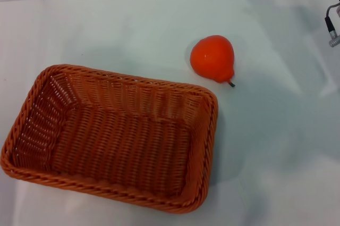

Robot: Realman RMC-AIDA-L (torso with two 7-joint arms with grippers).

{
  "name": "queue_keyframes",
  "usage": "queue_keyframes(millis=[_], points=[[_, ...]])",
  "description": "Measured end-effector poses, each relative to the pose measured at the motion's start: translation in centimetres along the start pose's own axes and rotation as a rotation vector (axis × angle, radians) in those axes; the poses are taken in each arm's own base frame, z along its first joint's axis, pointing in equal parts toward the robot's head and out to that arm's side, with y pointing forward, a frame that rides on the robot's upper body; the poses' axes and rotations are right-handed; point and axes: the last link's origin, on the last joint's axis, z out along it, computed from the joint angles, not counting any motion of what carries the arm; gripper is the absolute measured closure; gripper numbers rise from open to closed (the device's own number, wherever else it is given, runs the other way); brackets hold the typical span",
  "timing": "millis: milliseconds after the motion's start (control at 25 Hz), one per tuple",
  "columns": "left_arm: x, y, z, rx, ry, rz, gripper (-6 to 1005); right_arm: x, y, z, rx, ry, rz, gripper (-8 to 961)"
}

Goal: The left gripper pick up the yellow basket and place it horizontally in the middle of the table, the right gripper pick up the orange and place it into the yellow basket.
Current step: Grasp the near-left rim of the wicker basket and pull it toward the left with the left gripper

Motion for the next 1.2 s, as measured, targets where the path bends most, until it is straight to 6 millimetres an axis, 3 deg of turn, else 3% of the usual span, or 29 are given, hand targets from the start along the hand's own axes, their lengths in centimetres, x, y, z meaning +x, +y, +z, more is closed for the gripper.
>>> queue_keyframes(millis=[920,1040,1200], points=[[0.4,-0.6,0.2,-0.022,-0.001,0.038,70,-0.3,0.1,-0.4,-0.009,-0.006,0.005,489],[0.7,-0.6,0.8,-0.109,-0.015,0.068,72,-0.4,0.1,-0.5,-0.011,-0.009,0.009,489],[1.5,-1.7,2.7,-0.236,-0.051,-0.015,76,-0.5,0.2,-0.7,-0.018,-0.013,0.013,489]])
